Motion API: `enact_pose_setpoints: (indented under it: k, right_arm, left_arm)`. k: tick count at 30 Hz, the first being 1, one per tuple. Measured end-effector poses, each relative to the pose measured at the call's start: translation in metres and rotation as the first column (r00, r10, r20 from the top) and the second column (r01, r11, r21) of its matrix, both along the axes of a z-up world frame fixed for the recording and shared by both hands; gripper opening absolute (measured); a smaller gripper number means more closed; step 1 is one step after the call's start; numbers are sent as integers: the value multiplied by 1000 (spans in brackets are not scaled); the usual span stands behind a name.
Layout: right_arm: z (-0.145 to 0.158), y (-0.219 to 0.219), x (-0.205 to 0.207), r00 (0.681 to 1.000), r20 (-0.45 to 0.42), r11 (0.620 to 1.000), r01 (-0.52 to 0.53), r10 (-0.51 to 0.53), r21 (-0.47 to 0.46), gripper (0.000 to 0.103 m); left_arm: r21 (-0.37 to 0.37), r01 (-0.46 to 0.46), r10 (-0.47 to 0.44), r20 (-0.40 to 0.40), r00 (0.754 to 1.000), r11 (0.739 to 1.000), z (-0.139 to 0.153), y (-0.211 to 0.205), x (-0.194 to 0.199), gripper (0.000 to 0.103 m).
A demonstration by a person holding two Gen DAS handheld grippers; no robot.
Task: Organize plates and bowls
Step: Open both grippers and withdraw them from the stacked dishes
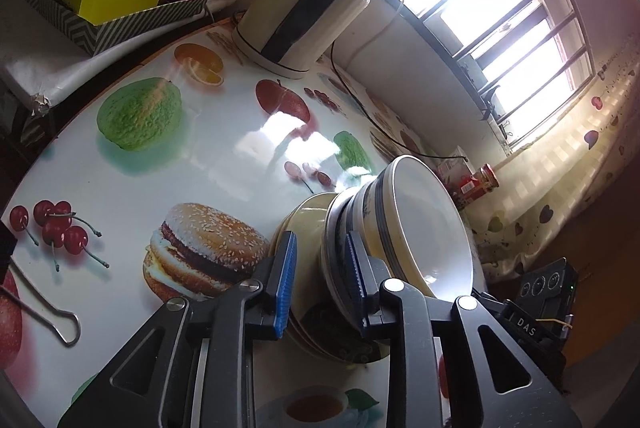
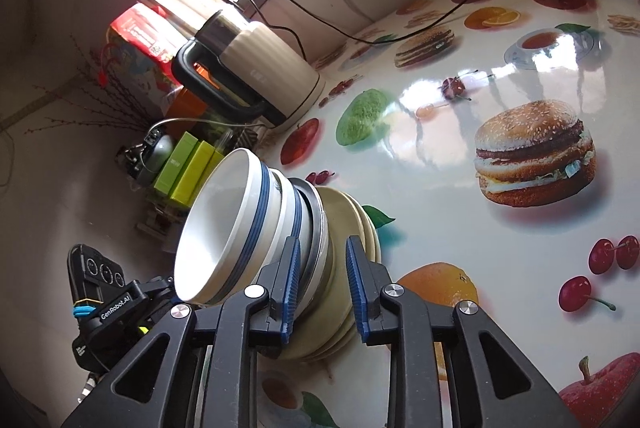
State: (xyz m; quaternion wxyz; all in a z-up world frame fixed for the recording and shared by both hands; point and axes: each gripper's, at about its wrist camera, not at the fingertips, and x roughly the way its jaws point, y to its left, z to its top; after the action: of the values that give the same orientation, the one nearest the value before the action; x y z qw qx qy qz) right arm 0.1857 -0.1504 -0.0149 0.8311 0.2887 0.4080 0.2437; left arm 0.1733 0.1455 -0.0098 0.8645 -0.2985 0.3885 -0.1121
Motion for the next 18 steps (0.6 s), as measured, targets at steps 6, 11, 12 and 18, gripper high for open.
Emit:
enact_pose_setpoints:
  k: [6, 11, 12, 18]
  right_arm:
    - [10, 2, -15, 999, 39, 999, 7, -5, -52, 31]
    - [17, 7, -31, 998, 69, 993, 6, 2, -119, 35]
    - [18, 8, -34, 997, 76, 993, 5, 4, -120, 37]
    - [25, 16, -57, 993, 119, 978, 0, 26, -208, 44]
  left_arm:
    - [90, -3, 2, 19, 1000, 996, 11, -6, -13, 26]
    - [184, -6, 0, 32, 999, 983, 16, -14, -29, 26]
    - [194, -3, -2, 27, 1000, 981, 16, -16, -33, 26]
    - [340, -6, -7, 36, 999, 940, 12, -35, -56, 26]
